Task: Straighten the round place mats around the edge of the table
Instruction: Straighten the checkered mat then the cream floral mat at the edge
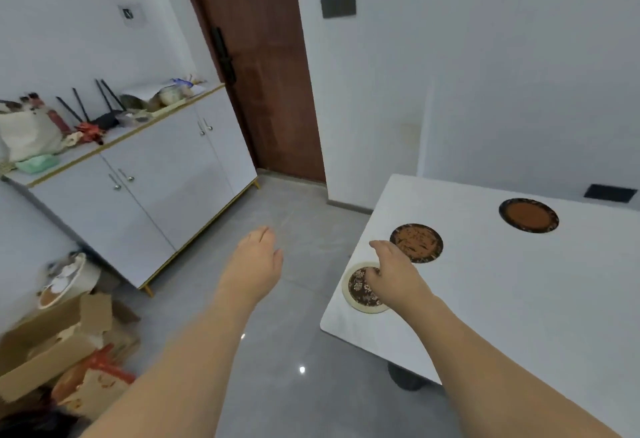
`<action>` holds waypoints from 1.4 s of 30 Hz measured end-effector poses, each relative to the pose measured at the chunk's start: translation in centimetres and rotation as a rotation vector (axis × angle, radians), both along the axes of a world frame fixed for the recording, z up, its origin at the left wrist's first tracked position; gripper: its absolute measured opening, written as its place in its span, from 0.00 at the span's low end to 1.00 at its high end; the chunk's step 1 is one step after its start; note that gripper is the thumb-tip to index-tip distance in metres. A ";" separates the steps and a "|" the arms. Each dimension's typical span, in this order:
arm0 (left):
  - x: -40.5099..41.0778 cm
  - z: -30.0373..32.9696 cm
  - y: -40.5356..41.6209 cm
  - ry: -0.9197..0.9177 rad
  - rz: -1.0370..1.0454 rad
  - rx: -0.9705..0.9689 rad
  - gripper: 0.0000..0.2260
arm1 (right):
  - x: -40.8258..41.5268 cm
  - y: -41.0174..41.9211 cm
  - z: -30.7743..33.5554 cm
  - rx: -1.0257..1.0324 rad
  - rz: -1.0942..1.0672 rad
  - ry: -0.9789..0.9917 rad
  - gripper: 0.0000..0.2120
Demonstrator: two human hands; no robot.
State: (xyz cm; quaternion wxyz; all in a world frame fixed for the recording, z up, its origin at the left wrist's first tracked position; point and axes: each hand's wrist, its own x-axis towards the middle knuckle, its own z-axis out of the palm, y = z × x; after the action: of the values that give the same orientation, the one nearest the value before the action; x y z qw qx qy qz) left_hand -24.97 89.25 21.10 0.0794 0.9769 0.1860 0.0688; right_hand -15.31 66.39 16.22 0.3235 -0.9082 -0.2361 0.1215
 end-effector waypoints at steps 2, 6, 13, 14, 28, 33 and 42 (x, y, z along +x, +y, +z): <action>3.2 -0.7 0.3 0.032 -0.058 -0.008 0.20 | 1.0 -0.6 -1.3 -0.007 -0.079 0.060 0.26; 9.2 -3.8 0.0 0.131 -0.183 -0.085 0.20 | 3.5 -1.2 -4.6 -0.045 -0.277 0.187 0.26; 18.1 -13.9 -0.5 0.350 -0.247 -0.285 0.15 | 6.2 0.9 -11.9 0.120 -0.735 0.552 0.25; 19.1 -15.6 -1.1 0.400 -0.236 -0.331 0.15 | 6.3 1.1 -13.4 0.136 -0.784 0.612 0.24; 23.2 -27.4 -5.1 0.424 0.011 -0.238 0.16 | 9.0 4.7 -22.8 0.272 -1.158 0.739 0.14; 24.1 -26.3 -5.2 0.437 0.056 -0.319 0.06 | 8.1 2.0 -21.1 0.187 -1.088 0.670 0.06; 20.4 -24.1 -21.4 0.518 -0.135 -0.646 0.13 | 4.5 -15.1 -19.5 0.248 -1.263 0.467 0.07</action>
State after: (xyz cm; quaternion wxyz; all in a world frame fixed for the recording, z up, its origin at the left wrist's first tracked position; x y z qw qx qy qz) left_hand -4.60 67.88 -2.96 0.3366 0.8968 0.1476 -0.2463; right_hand -10.77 51.30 -3.25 0.4765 -0.7781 0.4026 0.0742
